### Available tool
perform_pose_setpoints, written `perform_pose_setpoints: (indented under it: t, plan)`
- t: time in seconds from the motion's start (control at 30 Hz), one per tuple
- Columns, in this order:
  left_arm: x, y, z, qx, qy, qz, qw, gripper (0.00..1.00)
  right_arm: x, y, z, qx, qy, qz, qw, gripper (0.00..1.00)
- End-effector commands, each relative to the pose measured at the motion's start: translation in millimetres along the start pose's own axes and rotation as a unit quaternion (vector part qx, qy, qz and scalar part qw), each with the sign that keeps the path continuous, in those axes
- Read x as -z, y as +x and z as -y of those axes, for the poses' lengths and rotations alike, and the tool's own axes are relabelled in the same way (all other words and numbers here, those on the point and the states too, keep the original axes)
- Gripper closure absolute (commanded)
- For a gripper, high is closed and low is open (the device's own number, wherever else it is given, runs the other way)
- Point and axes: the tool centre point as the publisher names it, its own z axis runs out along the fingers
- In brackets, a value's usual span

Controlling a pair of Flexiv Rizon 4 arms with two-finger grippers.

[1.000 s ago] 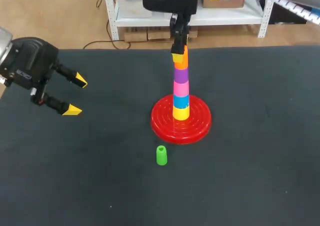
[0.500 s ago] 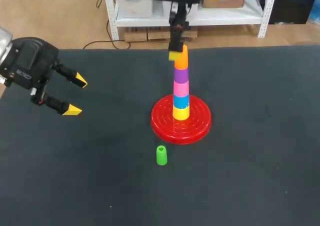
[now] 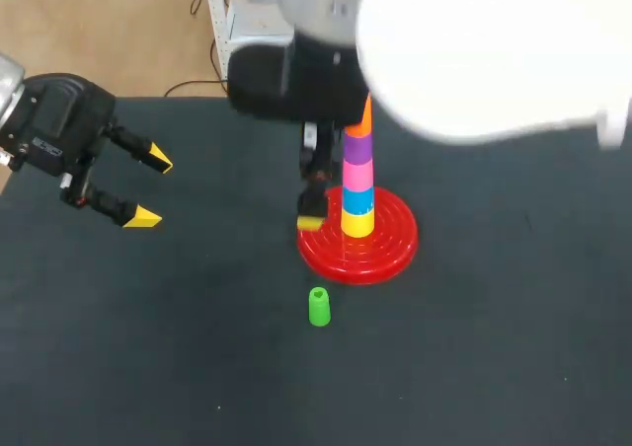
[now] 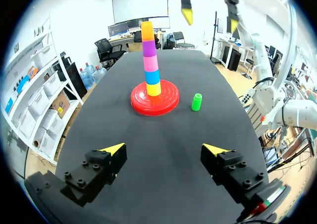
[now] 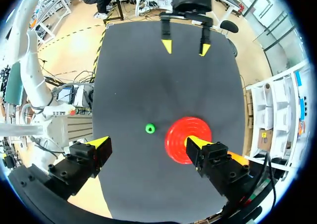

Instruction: Pick up and stack the cylinders on the red base in this order: pink,purple,orange,green

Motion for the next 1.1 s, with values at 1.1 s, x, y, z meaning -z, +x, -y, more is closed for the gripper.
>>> perform_pose_setpoints:
  t: [1.1]
  plan:
    - [-0.4, 0.5, -0.1, -0.001, -0.001, 0.000, 1.000, 0.00, -152.1, 27.6, -8.2, -0.012, 0.004, -0.031, 0.999, 0.00]
